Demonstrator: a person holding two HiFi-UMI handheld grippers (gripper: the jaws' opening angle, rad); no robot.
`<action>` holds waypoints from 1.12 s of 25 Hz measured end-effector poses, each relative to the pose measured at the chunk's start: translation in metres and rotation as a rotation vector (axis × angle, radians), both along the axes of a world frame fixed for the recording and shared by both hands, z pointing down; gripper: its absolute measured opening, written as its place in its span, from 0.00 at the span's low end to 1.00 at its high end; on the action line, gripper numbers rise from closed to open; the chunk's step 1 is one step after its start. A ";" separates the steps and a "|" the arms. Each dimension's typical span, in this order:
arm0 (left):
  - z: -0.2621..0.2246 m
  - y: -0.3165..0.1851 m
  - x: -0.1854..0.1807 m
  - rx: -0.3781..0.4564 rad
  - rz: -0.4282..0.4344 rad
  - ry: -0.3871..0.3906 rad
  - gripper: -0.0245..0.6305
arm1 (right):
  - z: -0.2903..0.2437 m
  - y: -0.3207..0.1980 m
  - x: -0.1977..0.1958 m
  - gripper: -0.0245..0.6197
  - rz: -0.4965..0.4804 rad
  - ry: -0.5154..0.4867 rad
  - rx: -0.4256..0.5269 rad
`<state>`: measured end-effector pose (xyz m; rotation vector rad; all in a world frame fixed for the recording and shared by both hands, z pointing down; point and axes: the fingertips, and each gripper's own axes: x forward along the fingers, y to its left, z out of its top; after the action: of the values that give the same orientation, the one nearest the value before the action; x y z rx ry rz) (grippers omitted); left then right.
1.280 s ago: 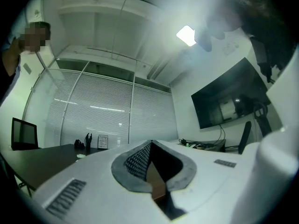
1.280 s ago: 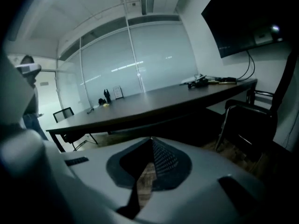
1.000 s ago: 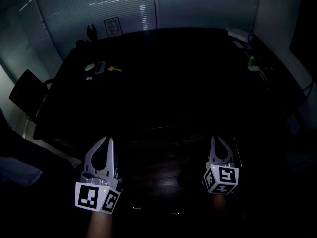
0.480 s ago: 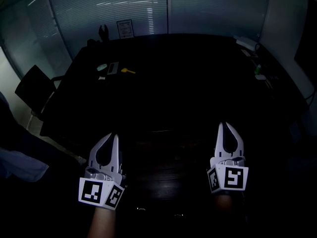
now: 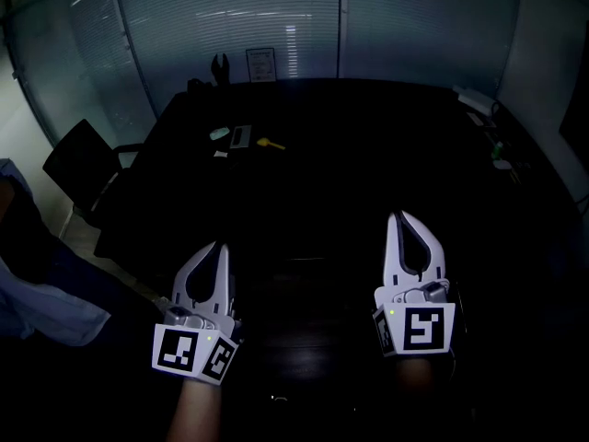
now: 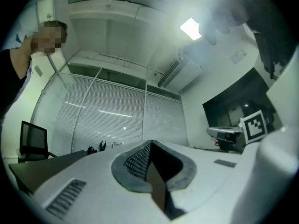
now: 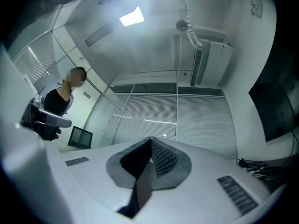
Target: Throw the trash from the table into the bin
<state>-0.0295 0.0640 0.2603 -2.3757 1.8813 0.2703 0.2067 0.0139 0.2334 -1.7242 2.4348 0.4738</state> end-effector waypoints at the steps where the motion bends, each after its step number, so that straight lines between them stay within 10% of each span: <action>1: -0.003 -0.001 -0.009 0.006 -0.002 0.002 0.04 | -0.003 -0.001 -0.010 0.05 -0.002 0.000 0.003; 15: -0.016 -0.002 -0.138 0.034 -0.058 -0.013 0.04 | -0.014 -0.014 -0.152 0.05 -0.081 0.006 0.043; 28: -0.017 -0.078 -0.172 0.037 -0.135 -0.015 0.04 | -0.011 -0.102 -0.201 0.05 -0.169 0.014 0.035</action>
<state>-0.2010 -0.0137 0.2437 -2.2087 2.0012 0.2720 0.0056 -0.0886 0.2224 -1.4907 2.5377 0.5065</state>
